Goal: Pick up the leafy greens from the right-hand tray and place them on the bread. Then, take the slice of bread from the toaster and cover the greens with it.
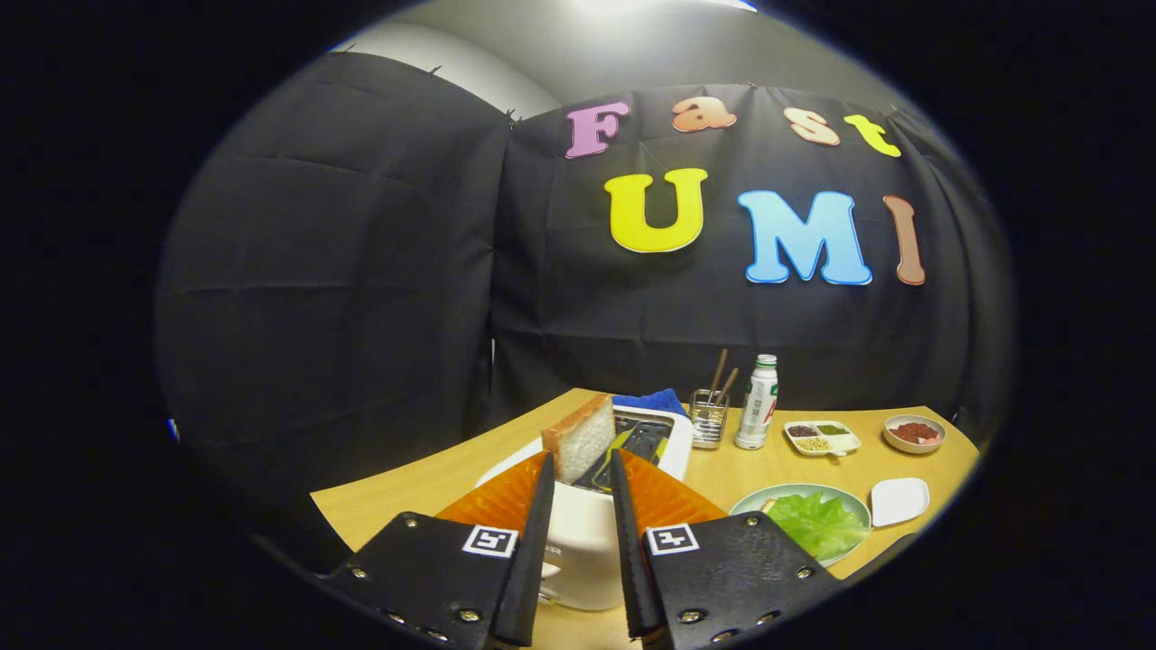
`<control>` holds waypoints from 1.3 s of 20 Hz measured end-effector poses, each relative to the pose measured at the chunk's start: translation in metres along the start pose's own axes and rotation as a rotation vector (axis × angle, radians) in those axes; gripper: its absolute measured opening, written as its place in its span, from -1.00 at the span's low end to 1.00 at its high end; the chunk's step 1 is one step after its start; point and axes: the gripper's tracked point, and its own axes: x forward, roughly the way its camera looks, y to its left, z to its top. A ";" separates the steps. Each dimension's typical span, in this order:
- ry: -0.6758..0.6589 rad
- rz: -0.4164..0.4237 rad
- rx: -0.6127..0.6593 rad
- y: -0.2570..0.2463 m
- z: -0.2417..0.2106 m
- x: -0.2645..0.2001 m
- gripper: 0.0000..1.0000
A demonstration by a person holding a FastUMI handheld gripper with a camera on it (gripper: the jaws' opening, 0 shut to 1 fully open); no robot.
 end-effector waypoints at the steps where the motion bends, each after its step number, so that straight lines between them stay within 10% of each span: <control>1: 0.000 -0.010 0.000 0.005 0.000 0.005 -0.24; 19: 0.066 -0.252 -0.025 -0.003 -0.010 0.071 -0.29; 20: 0.052 -0.252 -0.022 -0.003 -0.010 0.067 -0.77; 26: 0.055 -0.196 0.071 -0.006 -0.008 0.072 -0.93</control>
